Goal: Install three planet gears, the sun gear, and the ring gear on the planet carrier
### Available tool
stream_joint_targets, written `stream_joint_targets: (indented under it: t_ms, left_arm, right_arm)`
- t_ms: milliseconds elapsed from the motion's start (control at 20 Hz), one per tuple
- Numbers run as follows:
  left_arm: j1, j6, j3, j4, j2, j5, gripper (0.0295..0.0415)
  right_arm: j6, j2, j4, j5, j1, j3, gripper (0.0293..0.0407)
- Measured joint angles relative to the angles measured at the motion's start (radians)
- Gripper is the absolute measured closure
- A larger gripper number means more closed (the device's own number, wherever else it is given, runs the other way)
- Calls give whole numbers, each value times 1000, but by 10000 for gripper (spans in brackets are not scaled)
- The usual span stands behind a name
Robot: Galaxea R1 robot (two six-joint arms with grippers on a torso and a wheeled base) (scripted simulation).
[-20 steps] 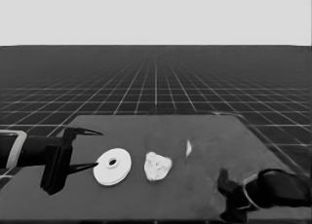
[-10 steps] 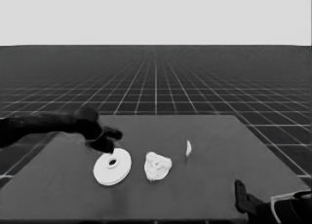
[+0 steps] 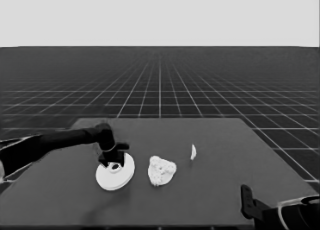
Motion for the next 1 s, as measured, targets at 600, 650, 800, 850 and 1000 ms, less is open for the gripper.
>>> stream_joint_targets:
  t_ms: [600,650,800,850,1000]
  left_arm:
    - [21,9,-24,16,9,-15,362]
    - [21,9,-24,16,9,-15,362]
    - [21,9,-24,16,9,-15,362]
    - [-45,-19,43,-47,-17,34,362]
    - [-157,-35,83,-135,-34,81,362]
  right_arm:
    - [0,0,0,0,0,0,315]
    - [0,0,0,0,0,0,315]
    - [0,0,0,0,0,0,315]
    - [0,0,0,0,0,0,315]
    - [0,0,0,0,0,0,315]
